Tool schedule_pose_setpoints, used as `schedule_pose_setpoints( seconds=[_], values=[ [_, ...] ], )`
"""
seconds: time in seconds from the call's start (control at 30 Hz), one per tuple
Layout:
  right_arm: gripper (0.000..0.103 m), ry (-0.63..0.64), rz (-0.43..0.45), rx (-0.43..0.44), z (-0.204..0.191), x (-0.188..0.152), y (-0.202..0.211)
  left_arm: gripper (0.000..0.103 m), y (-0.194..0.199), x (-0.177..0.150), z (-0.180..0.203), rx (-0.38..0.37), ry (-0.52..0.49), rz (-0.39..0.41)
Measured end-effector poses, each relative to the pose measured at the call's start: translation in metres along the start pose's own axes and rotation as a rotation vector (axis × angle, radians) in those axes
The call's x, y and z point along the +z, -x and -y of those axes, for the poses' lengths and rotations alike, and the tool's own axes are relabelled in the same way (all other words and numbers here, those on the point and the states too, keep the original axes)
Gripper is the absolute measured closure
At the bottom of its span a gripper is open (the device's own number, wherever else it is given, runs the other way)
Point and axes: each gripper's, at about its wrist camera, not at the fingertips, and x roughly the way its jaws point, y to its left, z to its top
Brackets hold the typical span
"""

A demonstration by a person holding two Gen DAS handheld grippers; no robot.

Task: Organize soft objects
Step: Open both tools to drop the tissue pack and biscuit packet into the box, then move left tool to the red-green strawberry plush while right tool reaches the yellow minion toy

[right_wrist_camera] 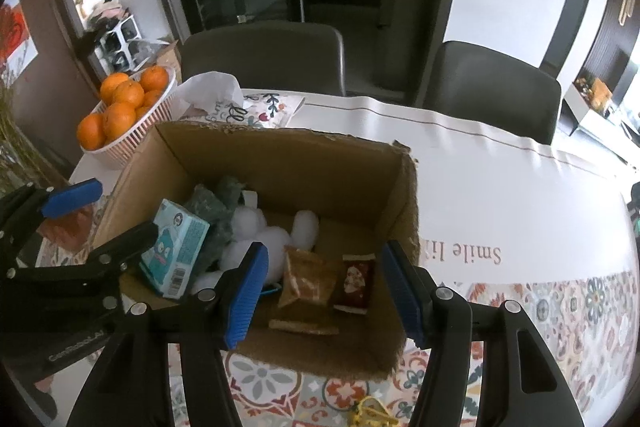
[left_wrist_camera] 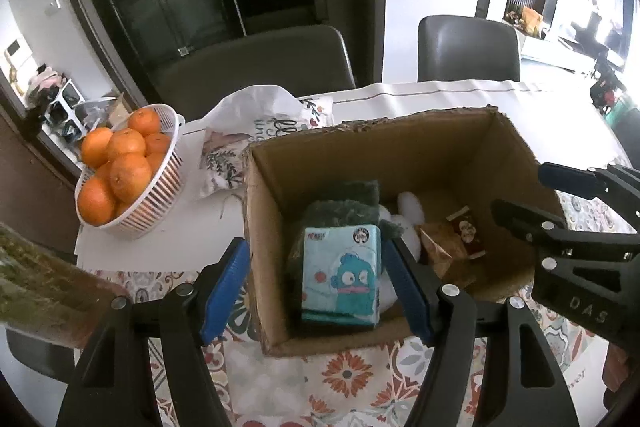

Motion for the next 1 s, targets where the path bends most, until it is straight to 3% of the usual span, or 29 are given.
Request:
schedule_pose_setpoints(
  seconds=[0.4, 1.0],
  values=[
    [0.042, -0.004, 0.041, -0.016, 0.003, -0.028, 0.046, 0.033, 0.044, -0.031, 0.017, -0.008, 0.000, 0.036],
    [0.042, -0.032, 0.065, -0.016, 0.021, -0.097, 0.105, 0.030, 0.092, -0.091, 0.065, -0.052, -0.070, 0.063]
  ],
)
